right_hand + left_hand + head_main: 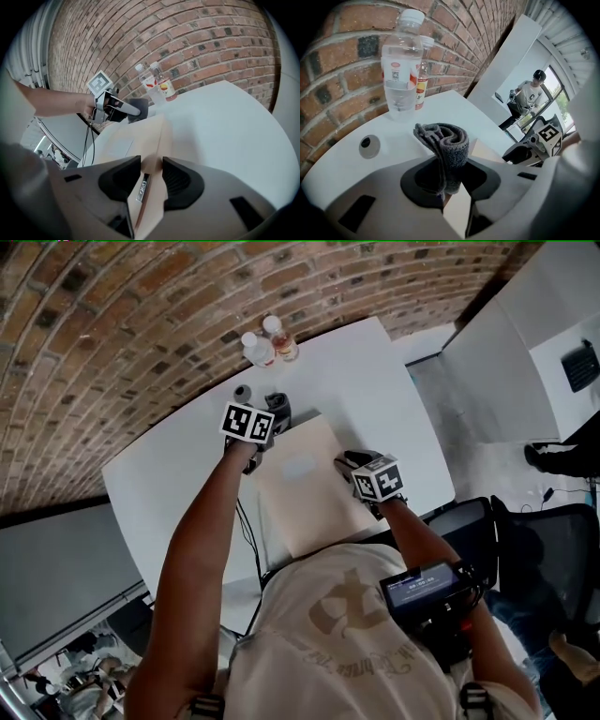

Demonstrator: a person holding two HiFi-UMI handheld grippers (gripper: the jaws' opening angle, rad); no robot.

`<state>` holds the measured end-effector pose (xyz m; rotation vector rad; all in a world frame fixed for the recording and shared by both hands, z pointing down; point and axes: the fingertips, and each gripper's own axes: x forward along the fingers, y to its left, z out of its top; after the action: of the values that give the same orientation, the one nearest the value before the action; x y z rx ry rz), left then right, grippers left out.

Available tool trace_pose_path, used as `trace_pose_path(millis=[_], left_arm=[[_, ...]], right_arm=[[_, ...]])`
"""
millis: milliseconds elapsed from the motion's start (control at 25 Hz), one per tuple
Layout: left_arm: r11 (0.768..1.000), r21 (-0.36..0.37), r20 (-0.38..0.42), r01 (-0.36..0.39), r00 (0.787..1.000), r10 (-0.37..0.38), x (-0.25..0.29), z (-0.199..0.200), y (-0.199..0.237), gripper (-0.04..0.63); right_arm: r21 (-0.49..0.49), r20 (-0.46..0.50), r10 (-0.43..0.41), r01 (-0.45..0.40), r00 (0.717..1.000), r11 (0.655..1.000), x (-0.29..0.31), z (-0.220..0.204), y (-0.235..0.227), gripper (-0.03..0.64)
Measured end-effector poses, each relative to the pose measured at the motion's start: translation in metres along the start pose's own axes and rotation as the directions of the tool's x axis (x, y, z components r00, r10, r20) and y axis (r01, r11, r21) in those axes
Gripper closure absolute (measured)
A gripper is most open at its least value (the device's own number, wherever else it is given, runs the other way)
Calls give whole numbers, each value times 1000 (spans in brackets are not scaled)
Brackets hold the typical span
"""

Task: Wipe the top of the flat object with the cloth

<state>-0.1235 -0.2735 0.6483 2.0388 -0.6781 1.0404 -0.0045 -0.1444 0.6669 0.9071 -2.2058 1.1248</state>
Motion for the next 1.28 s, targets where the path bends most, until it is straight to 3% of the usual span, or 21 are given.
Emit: trace_pose_path(millis=[240, 680, 920, 1080, 1280], left_arm=[[998, -33, 10, -46, 999, 46, -26, -25, 21, 491], [978, -158, 52, -133, 988, 143, -71, -72, 59, 491], [953, -210, 68, -217, 969, 236, -93, -97, 74, 489], [934, -214, 96, -287, 945, 312, -115, -99, 80, 489], [937, -195, 169, -289, 931, 323, -136, -80, 65, 489]], right_arm=[[-11, 5, -15, 15, 1000, 1000, -1, 0, 0, 460], [-31, 6, -43, 43, 999, 999, -2, -1, 3, 462], [-33, 11, -59, 60, 998, 998, -3, -4, 3, 462], [-41, 18, -73, 73, 997, 996, -3, -3, 4, 462], [-29, 23, -95, 96, 995, 995, -7, -3, 3, 462]])
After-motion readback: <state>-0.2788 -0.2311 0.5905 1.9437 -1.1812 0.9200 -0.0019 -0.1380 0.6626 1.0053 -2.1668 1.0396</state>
